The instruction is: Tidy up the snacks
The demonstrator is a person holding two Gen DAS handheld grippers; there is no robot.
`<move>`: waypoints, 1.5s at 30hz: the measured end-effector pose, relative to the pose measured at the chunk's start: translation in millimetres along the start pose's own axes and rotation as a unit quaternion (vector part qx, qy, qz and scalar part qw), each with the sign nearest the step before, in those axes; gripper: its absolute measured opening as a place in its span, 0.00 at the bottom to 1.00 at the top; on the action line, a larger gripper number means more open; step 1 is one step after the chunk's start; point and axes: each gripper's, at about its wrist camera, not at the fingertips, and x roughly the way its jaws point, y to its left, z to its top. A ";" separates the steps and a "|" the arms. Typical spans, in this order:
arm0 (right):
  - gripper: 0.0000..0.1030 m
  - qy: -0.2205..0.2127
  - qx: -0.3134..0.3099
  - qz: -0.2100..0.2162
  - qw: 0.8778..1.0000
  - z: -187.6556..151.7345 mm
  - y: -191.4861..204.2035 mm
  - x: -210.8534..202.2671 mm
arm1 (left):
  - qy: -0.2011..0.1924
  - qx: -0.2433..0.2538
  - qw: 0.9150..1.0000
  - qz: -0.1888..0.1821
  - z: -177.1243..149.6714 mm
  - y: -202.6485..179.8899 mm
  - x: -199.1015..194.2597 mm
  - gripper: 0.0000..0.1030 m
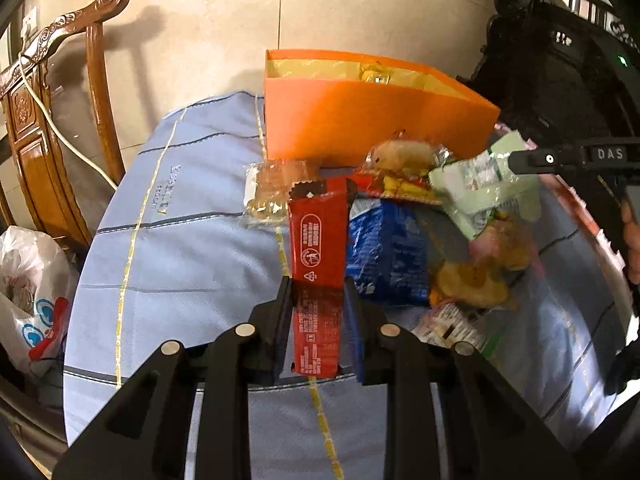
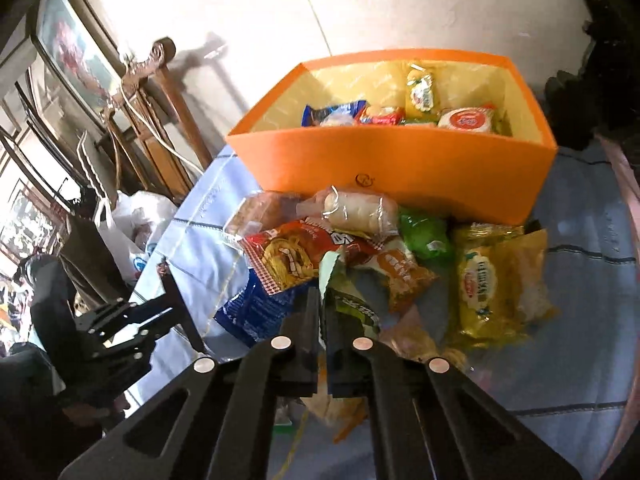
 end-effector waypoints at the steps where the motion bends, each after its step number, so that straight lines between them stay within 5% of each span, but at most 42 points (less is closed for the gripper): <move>1: 0.01 -0.005 0.001 0.003 1.000 -0.2 -1.0 -5.2 | -0.005 0.002 1.000 -0.003 1.9 -1.6 -2.5 0.23; 5: 0.01 -0.022 -0.006 0.013 1.000 3.8 0.1 -25.1 | -0.021 0.014 1.000 -0.016 11.0 -9.3 -12.4 0.23; 9: 0.05 0.027 -0.022 -0.023 0.999 1.4 -3.0 -2.9 | 0.007 0.030 1.000 0.000 8.2 -12.8 -0.6 0.23; 10: 0.15 0.036 -0.048 -0.044 0.997 -2.5 1.0 4.9 | 0.016 0.026 1.000 0.004 4.5 -10.9 3.2 0.23; 11: 0.57 0.039 -0.063 -0.054 0.996 -5.7 4.6 9.3 | 0.023 0.019 1.000 0.005 0.2 -8.3 5.9 0.23; 13: 0.89 0.025 -0.097 -0.079 0.992 -15.3 15.9 16.7 | 0.034 0.002 0.999 0.008 -8.6 -2.7 8.8 0.23; 18: 0.89 0.060 -0.130 -0.078 0.987 -17.3 36.3 64.7 | 0.049 -0.007 0.999 0.017 -21.4 5.6 8.1 0.23; 26: 0.91 0.096 -0.269 -0.124 0.950 -35.7 72.0 116.6 | 0.052 -0.021 0.998 0.023 -28.0 12.8 -0.4 0.23; 28: 0.85 0.106 -0.233 -0.113 0.960 -34.3 60.9 119.5 | 0.054 -0.026 0.998 0.024 -29.2 15.1 0.8 0.23; 32: 0.58 0.153 -0.107 -0.069 0.980 -25.3 17.3 119.9 | 0.057 -0.033 0.998 0.021 -30.7 13.8 4.2 0.23; 38: 0.34 0.131 -0.012 -0.003 0.991 -26.9 -19.9 88.9 | 0.054 -0.023 0.998 0.014 -25.7 4.8 7.1 0.23; 43: 0.35 0.109 0.024 -0.004 0.994 -27.0 -39.0 65.7 | 0.059 -0.016 0.998 0.015 -25.7 1.1 12.0 0.23; 45: 0.65 0.110 0.030 0.001 0.993 -28.3 -45.5 57.5 | 0.064 -0.012 0.998 0.017 -27.9 0.7 15.8 0.23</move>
